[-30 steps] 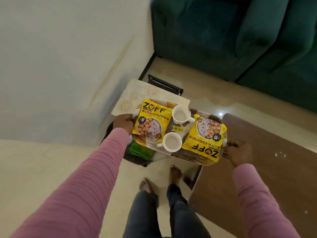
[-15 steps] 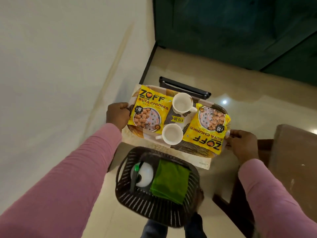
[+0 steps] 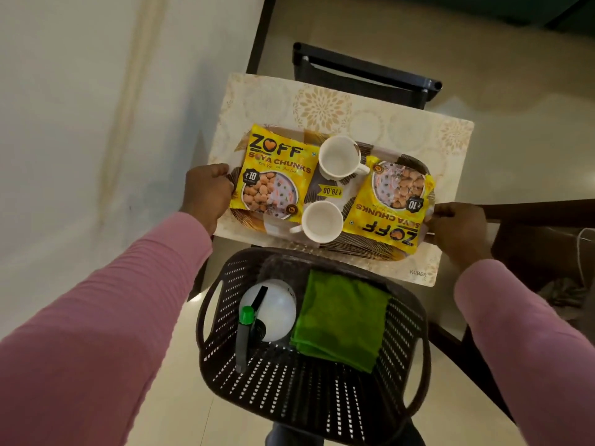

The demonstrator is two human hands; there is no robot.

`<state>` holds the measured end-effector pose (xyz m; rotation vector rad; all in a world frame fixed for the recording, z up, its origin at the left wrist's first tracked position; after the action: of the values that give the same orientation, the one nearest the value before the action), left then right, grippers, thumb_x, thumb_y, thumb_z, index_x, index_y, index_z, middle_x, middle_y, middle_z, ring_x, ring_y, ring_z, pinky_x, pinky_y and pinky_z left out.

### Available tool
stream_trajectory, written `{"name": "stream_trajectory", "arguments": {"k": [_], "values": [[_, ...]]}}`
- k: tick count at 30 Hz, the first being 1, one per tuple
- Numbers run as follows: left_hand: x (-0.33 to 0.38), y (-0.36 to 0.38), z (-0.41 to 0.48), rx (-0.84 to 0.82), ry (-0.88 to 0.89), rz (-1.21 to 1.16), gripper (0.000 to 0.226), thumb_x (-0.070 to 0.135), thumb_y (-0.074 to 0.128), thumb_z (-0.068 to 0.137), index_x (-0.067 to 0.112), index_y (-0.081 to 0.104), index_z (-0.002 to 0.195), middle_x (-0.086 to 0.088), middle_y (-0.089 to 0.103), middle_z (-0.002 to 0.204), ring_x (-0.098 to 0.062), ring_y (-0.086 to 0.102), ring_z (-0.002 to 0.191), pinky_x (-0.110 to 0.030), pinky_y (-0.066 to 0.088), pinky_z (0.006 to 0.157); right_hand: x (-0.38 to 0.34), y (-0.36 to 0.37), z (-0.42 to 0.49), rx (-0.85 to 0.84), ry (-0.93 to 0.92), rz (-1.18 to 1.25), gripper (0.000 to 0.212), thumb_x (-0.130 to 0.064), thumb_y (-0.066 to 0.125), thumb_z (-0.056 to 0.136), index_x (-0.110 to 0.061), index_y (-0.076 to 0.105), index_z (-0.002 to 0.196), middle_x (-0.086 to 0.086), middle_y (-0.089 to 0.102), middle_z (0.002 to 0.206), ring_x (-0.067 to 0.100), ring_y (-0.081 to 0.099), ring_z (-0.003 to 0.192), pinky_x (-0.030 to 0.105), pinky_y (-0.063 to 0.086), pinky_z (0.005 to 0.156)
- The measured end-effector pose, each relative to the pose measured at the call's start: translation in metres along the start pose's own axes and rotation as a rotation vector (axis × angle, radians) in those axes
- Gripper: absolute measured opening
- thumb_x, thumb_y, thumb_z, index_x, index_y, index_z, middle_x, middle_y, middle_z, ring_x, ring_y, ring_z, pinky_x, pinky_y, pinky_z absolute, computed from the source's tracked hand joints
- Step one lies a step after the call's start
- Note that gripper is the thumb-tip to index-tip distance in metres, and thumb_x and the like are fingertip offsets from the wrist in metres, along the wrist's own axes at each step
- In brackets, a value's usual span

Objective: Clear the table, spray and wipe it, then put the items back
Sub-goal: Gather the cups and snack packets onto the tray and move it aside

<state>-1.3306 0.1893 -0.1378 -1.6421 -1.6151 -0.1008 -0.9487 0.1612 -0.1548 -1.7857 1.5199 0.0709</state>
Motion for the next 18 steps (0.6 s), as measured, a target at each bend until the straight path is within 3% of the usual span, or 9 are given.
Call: {"name": "stream_trajectory", "arguments": {"k": [4, 7, 8, 10, 13, 15, 18], "values": [[-0.001, 0.0, -0.005, -0.026, 0.017, 0.062, 0.052, -0.009, 0.047, 0.093, 0.006, 0.048, 0.143, -0.014, 0.053, 0.141, -0.007, 0.06, 0.082, -0.013, 0.049, 0.05, 0.003, 0.003, -0.001, 0.035, -0.018, -0.034, 0.022, -0.003, 0.061, 0.087, -0.005, 0.067, 0.109, 0.018, 0.069, 0.102, 0.034, 0.067, 0.092, 0.05, 0.055, 0.084], [0.004, 0.002, -0.015, -0.028, 0.044, 0.124, 0.053, -0.005, 0.047, 0.095, 0.011, 0.046, 0.146, -0.011, 0.046, 0.149, -0.01, 0.059, 0.095, -0.008, 0.044, 0.044, 0.001, 0.0, -0.01, 0.112, -0.076, -0.19, 0.039, -0.015, 0.062, 0.09, -0.007, 0.057, 0.128, 0.015, 0.063, 0.123, 0.032, 0.06, 0.11, 0.041, 0.049, 0.095], [0.005, 0.002, -0.021, -0.005, 0.065, 0.148, 0.053, -0.003, 0.048, 0.096, 0.013, 0.045, 0.146, -0.01, 0.043, 0.151, -0.013, 0.057, 0.107, -0.007, 0.044, 0.047, 0.001, -0.002, -0.015, 0.147, -0.087, -0.222, 0.043, -0.019, 0.06, 0.091, -0.008, 0.053, 0.132, 0.014, 0.06, 0.128, 0.031, 0.057, 0.115, 0.039, 0.046, 0.096], [0.006, 0.002, -0.035, 0.062, 0.135, 0.201, 0.05, 0.002, 0.05, 0.096, 0.016, 0.047, 0.145, -0.007, 0.042, 0.152, -0.021, 0.05, 0.127, -0.013, 0.047, 0.068, 0.002, -0.006, -0.027, 0.194, -0.099, -0.242, 0.046, -0.02, 0.057, 0.093, -0.008, 0.048, 0.137, 0.013, 0.055, 0.134, 0.031, 0.054, 0.12, 0.036, 0.043, 0.093], [0.007, 0.002, -0.066, 0.166, 0.256, 0.268, 0.044, 0.006, 0.052, 0.096, 0.016, 0.053, 0.139, -0.008, 0.048, 0.146, -0.025, 0.049, 0.13, -0.032, 0.046, 0.101, 0.012, -0.017, -0.047, 0.209, -0.158, -0.326, 0.049, -0.02, 0.054, 0.093, -0.008, 0.043, 0.139, 0.015, 0.049, 0.14, 0.035, 0.049, 0.124, 0.046, 0.043, 0.101], [0.01, 0.001, -0.088, 0.218, 0.328, 0.299, 0.041, 0.007, 0.052, 0.096, 0.015, 0.056, 0.136, -0.008, 0.05, 0.142, -0.025, 0.05, 0.129, -0.032, 0.041, 0.105, 0.021, -0.027, -0.058, 0.2, -0.172, -0.392, 0.05, -0.021, 0.052, 0.094, -0.009, 0.04, 0.141, 0.015, 0.043, 0.144, 0.035, 0.044, 0.129, 0.051, 0.04, 0.104], [0.017, 0.0, -0.125, 0.281, 0.454, 0.323, 0.038, 0.006, 0.051, 0.096, 0.014, 0.057, 0.133, -0.009, 0.05, 0.139, -0.025, 0.05, 0.127, -0.029, 0.039, 0.104, 0.032, -0.047, -0.076, 0.178, -0.222, -0.41, 0.05, -0.018, 0.05, 0.095, -0.007, 0.038, 0.141, 0.015, 0.038, 0.146, 0.034, 0.04, 0.131, 0.046, 0.036, 0.109]]}}
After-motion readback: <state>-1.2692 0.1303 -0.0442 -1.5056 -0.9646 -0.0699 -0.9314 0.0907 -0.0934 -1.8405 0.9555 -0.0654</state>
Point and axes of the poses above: each hand's wrist, its own z-axis towards the middle knuckle, its own y-axis out of the palm, x = y × z, the point moved 2 cm from there along z, towards the middle knuckle
